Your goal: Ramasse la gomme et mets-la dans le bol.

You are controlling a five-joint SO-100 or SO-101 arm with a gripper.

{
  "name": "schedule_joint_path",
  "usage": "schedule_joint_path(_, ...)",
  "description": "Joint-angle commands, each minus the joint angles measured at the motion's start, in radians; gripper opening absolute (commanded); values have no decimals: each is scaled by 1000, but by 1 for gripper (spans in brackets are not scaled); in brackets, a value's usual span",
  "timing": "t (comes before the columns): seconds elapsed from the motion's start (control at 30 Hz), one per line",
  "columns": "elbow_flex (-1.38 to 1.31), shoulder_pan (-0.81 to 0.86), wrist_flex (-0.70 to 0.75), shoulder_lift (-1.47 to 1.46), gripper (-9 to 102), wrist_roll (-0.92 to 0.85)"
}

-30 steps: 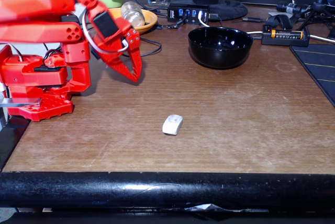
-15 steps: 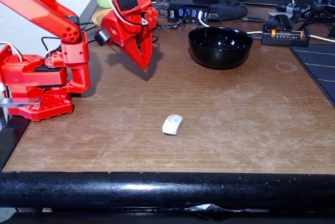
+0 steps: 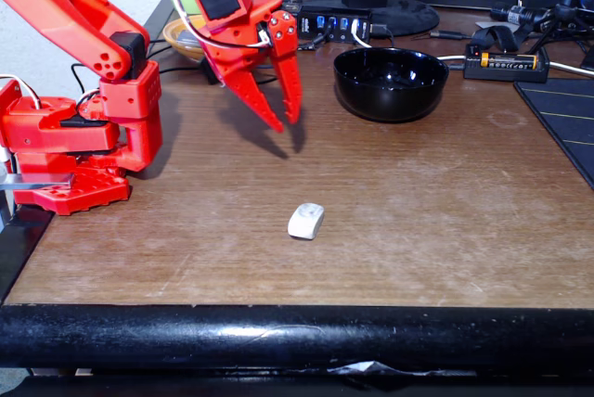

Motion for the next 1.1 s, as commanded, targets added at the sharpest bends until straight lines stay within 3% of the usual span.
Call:
schedule_joint_path(0.0, -87, 86, -44, -3, 4, 81)
schedule_joint_path(0.63, -307, 124, 0, -285, 11, 37)
schedule_joint_path(1.07, -264, 250, -81, -414, 13, -78)
